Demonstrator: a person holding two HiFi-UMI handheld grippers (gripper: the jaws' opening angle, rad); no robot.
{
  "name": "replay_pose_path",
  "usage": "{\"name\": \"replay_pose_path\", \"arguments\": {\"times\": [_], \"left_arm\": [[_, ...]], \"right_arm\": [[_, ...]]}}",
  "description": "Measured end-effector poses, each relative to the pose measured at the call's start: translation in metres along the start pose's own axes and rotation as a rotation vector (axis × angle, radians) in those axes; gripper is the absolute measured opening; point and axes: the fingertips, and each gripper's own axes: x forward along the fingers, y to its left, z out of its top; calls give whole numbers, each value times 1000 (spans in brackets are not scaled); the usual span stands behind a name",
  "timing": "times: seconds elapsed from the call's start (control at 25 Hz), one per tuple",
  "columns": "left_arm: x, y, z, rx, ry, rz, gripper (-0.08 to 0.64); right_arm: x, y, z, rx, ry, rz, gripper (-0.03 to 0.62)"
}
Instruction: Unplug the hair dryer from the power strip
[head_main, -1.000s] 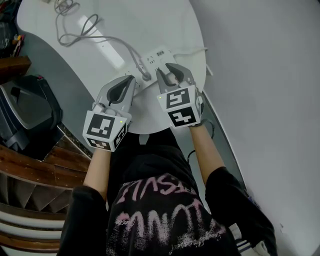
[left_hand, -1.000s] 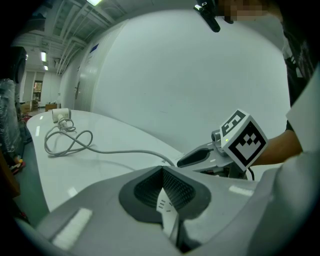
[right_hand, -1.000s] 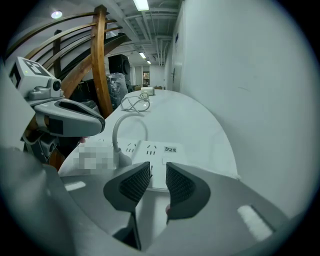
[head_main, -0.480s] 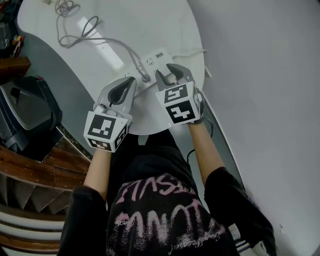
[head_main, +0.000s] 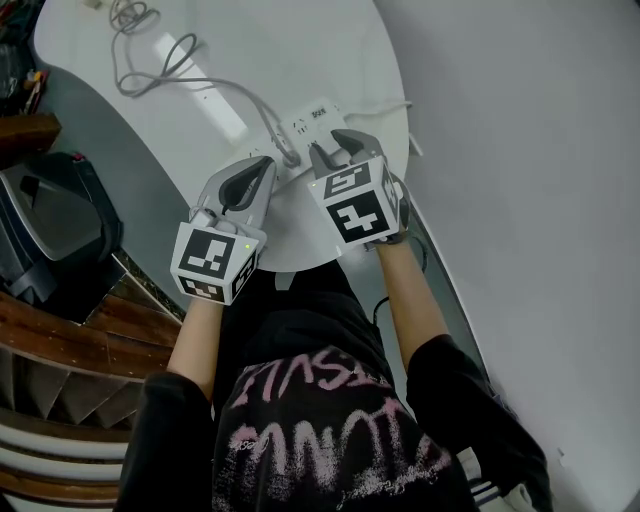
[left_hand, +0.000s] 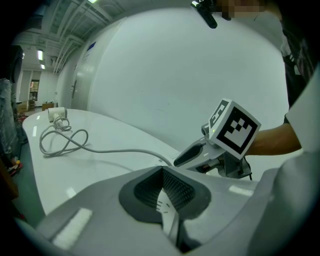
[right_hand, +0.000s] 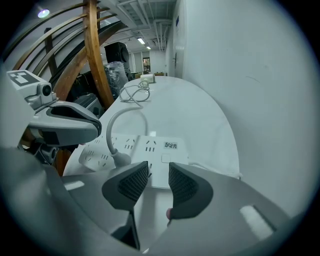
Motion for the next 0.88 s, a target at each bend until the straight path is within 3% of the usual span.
{"name": "replay_pose_path", "arguments": {"times": [0.28,0.56,0.88], "left_arm": [[5,-7,-5,31,37,-30,8],[13,-12,-15,76,91,-54,100],[32,-21,-24,175,157,-78,114]], "right_arm": [[1,1,0,3,1,5,147],[1,1,1,-1,4,8,147],[1,1,1,0,6,7,146]]}}
